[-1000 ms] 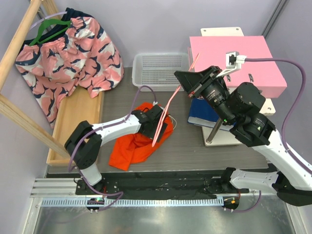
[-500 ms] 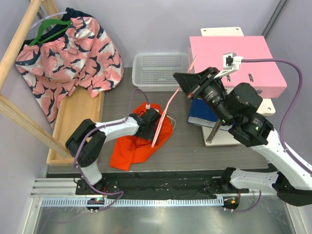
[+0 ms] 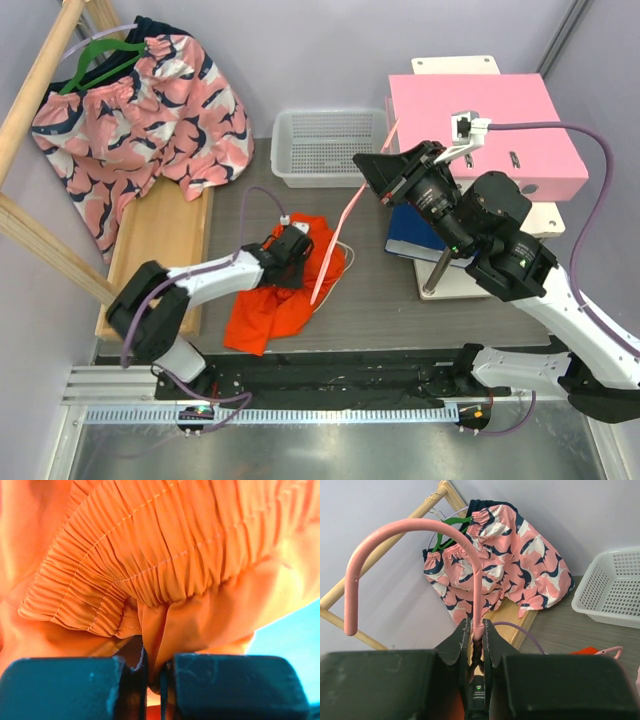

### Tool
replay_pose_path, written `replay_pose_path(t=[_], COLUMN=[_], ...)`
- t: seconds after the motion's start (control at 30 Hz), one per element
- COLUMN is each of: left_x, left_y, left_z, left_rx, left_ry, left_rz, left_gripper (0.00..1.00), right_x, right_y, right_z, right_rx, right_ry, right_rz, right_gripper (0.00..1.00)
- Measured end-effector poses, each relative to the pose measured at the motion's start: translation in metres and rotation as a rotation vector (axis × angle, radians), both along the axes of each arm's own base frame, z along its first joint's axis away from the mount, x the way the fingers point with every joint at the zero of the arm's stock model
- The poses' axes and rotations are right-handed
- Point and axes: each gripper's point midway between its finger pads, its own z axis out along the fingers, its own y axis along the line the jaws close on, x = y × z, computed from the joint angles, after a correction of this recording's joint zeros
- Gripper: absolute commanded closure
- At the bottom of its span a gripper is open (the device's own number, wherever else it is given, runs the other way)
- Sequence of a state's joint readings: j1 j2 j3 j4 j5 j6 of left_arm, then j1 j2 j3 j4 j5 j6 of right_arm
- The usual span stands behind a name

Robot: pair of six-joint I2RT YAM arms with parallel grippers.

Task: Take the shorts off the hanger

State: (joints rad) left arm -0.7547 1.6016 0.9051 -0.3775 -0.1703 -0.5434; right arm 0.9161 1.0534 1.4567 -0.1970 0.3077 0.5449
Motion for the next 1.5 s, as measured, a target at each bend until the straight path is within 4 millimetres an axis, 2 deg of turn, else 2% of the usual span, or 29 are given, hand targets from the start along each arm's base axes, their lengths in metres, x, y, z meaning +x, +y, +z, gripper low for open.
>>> replay_pose_path(t=[0.07, 0.13, 0.3, 0.47, 0.63, 0.8, 0.97, 1.1, 1.27, 1.5], left_x=[-0.009, -0.022, -0.042, -0.048, -0.04, -0.014, 0.017, 0.051, 0.096, 0.155], left_y=[0.004, 0.01, 0.021, 0.02, 0.011, -0.011, -0.024, -0.027, -0.03, -0.054], left_z=[0.01, 0.029, 0.09, 0.13, 0.166, 0.219, 0.249, 0.275, 0.317, 0.384], left_rx=[-0.023, -0.078, -0.287, -0.425, -0.474, -0.518, -0.517, -0.533, -0.592, -0.68], left_ry=[-0.022, -0.064, -0.206, -0.273, -0.32, -0.399, -0.463, -0.537, -0.66, -0.822], left_rz=[-0.007, -0.011, 0.025, 0.047, 0.041, 0.017, 0.019, 0.051, 0.073, 0.05], left_gripper=[1.0, 1.0, 1.0, 1.0, 1.0, 1.0, 1.0, 1.0, 1.0, 1.0], right_x=[0.0, 0.0, 0.0, -0.003, -0.006, -0.014, -0.019, -0.019, -0.026, -0.036], right_y=[0.0, 0.0, 0.0, 0.0, -0.003, -0.015, -0.022, -0.026, -0.032, -0.046], right_z=[-0.001, -0.003, -0.006, -0.013, -0.011, 0.0, 0.008, 0.015, 0.034, 0.048], right_rx=[-0.003, -0.01, -0.016, -0.024, -0.017, 0.006, 0.009, -0.004, 0.032, 0.078], right_ry=[0.002, 0.007, 0.011, 0.017, 0.011, -0.017, -0.05, -0.079, -0.119, -0.147], right_rz=[0.0, 0.0, 0.002, 0.014, 0.017, 0.013, 0.005, -0.003, 0.0, -0.004], right_gripper=[0.99, 0.99, 0.99, 0.99, 0.99, 0.99, 0.99, 0.99, 0.99, 0.99])
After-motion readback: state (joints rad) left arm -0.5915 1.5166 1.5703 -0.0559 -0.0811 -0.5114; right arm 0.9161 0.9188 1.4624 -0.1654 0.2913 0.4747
